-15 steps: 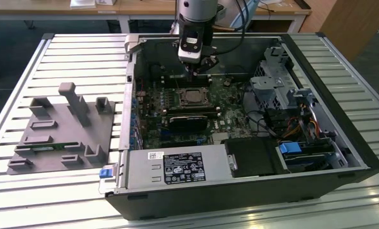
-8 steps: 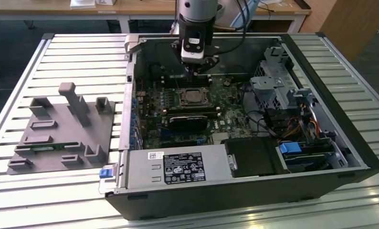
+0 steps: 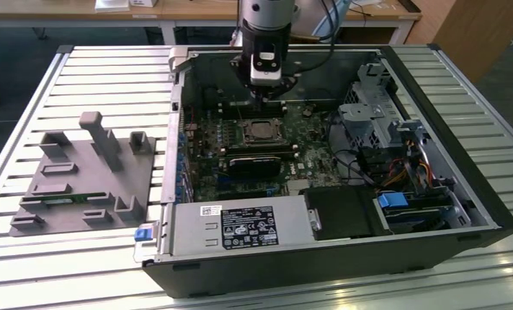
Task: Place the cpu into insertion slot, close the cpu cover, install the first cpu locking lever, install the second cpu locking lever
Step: 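Install the first cpu locking lever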
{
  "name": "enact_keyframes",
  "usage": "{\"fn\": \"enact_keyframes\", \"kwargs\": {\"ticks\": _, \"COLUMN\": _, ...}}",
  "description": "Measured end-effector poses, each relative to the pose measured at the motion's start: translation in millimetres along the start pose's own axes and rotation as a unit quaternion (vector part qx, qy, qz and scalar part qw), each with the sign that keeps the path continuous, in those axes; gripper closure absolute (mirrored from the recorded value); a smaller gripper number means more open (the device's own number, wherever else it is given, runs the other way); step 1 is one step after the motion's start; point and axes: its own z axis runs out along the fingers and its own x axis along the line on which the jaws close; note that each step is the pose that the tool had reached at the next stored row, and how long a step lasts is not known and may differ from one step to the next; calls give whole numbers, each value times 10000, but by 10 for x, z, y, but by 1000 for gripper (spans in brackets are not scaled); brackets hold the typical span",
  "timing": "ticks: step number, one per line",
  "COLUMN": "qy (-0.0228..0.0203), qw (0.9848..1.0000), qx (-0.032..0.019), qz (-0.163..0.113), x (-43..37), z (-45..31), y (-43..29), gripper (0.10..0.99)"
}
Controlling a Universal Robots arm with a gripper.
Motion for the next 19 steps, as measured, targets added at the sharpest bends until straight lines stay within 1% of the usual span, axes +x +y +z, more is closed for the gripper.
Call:
{"fn": "enact_keyframes", "kwargs": {"ticks": 2, "qy": 2, "qw": 9998, "qx": -1, "qz": -180, "x": 0, "z": 3, "y": 0, "gripper": 980}}
{"fn": "enact_keyframes", "kwargs": {"ticks": 5, "qy": 4, "qw": 9990, "qx": -2, "qz": -447, "x": 0, "z": 8, "y": 0, "gripper": 980}}
{"fn": "enact_keyframes", "kwargs": {"ticks": 9, "qy": 8, "qw": 9967, "qx": -3, "qz": -814, "x": 0, "z": 13, "y": 0, "gripper": 980}}
{"fn": "enact_keyframes", "kwargs": {"ticks": 11, "qy": 9, "qw": 9951, "qx": -4, "qz": -994, "x": 0, "z": 15, "y": 0, "gripper": 980}}
{"fn": "enact_keyframes", "kwargs": {"ticks": 13, "qy": 11, "qw": 9930, "qx": -5, "qz": -1178, "x": 0, "z": 17, "y": 0, "gripper": 980}}
{"fn": "enact_keyframes", "kwargs": {"ticks": 19, "qy": 15, "qw": 9862, "qx": -7, "qz": -1653, "x": 1, "z": 21, "y": -1, "gripper": 980}}
